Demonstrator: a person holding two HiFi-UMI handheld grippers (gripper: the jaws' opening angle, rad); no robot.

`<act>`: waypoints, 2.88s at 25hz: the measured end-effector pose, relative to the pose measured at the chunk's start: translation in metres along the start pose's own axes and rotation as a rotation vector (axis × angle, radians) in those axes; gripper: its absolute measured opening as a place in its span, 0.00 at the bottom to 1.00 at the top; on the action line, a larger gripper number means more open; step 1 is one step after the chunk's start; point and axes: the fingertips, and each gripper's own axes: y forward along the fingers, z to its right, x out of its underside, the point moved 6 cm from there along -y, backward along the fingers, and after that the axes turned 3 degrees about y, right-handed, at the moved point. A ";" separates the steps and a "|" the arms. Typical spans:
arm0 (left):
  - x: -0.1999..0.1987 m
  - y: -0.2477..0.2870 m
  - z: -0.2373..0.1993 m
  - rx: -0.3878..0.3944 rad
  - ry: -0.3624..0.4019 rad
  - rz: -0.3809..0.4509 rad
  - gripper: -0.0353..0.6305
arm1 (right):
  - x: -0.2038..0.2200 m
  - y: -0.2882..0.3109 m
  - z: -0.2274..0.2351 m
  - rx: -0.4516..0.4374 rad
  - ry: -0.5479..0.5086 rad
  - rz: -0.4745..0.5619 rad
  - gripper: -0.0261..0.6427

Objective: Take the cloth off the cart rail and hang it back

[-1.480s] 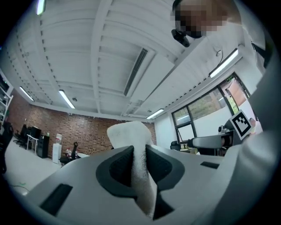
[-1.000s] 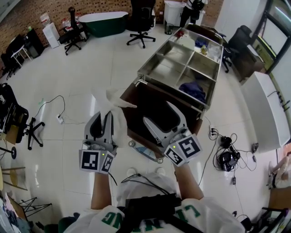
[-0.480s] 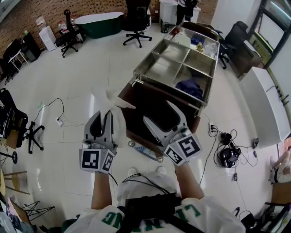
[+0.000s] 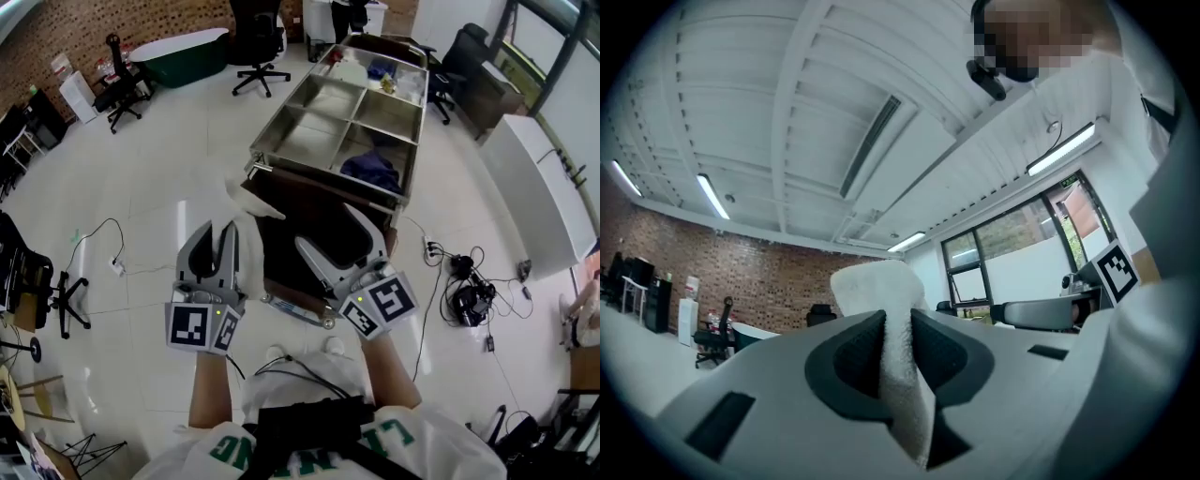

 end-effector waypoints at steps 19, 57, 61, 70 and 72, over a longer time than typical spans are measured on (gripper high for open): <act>0.026 0.194 0.205 0.514 -0.078 -0.067 0.14 | -0.045 -0.155 0.089 0.427 -0.065 0.096 0.59; 0.047 0.113 0.114 0.352 -0.141 -0.055 0.72 | -0.020 -0.097 0.083 0.275 -0.050 0.034 0.59; 0.046 0.060 0.076 0.189 -0.046 -0.020 0.56 | -0.011 -0.078 0.074 0.237 -0.053 0.012 0.59; 0.046 -0.004 0.017 -0.059 -0.024 -0.043 0.49 | 0.006 -0.049 0.045 0.193 -0.115 -0.025 0.58; 0.046 -0.007 0.012 -0.074 -0.017 -0.051 0.49 | 0.009 -0.045 0.040 0.188 -0.134 -0.041 0.57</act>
